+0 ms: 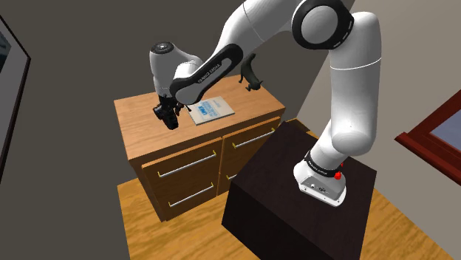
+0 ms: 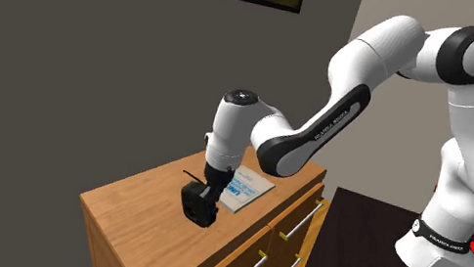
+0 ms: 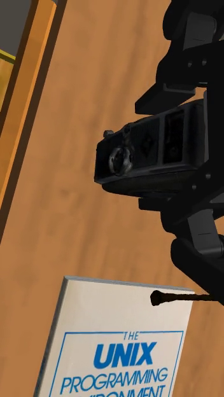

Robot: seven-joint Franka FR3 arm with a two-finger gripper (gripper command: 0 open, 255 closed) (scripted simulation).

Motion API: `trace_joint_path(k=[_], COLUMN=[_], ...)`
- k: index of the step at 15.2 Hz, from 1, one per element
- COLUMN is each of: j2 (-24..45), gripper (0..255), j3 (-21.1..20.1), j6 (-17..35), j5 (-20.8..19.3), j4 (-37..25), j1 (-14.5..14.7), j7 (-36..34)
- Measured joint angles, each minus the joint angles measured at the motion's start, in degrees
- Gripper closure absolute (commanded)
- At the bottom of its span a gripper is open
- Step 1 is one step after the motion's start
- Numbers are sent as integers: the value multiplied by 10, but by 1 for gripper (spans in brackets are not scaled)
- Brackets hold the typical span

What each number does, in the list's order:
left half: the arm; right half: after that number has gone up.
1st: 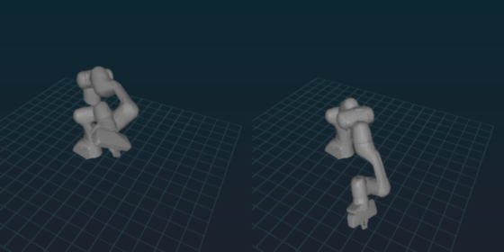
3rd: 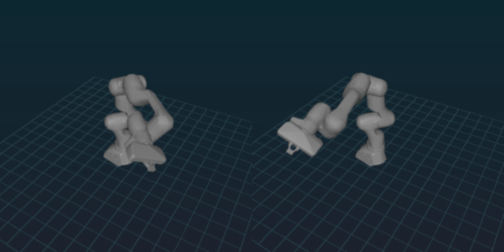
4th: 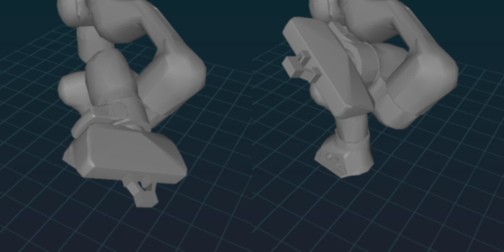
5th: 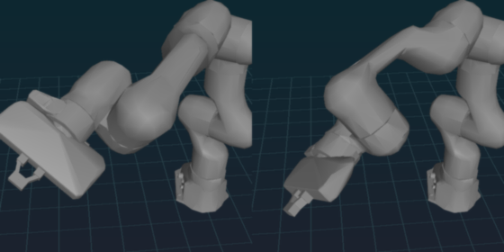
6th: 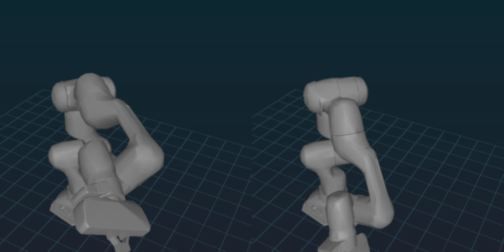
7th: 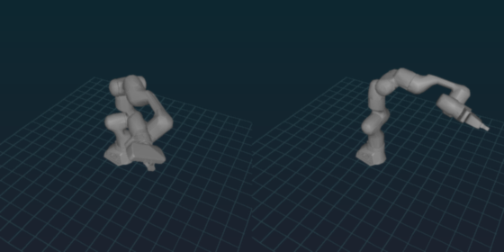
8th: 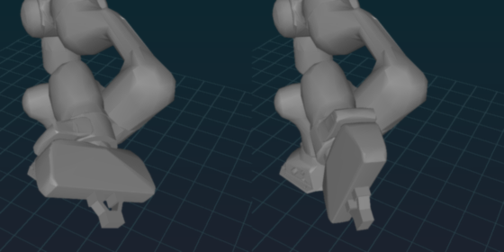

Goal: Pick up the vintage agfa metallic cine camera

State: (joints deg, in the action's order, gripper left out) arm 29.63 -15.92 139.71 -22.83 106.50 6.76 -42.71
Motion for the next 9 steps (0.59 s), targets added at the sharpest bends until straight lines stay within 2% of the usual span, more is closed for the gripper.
trace_joint_path(k=[9], j2=[-42], gripper=[255], j3=[-15], j6=[-46], j5=[25], j4=[-7], j1=[-10], j7=[21])
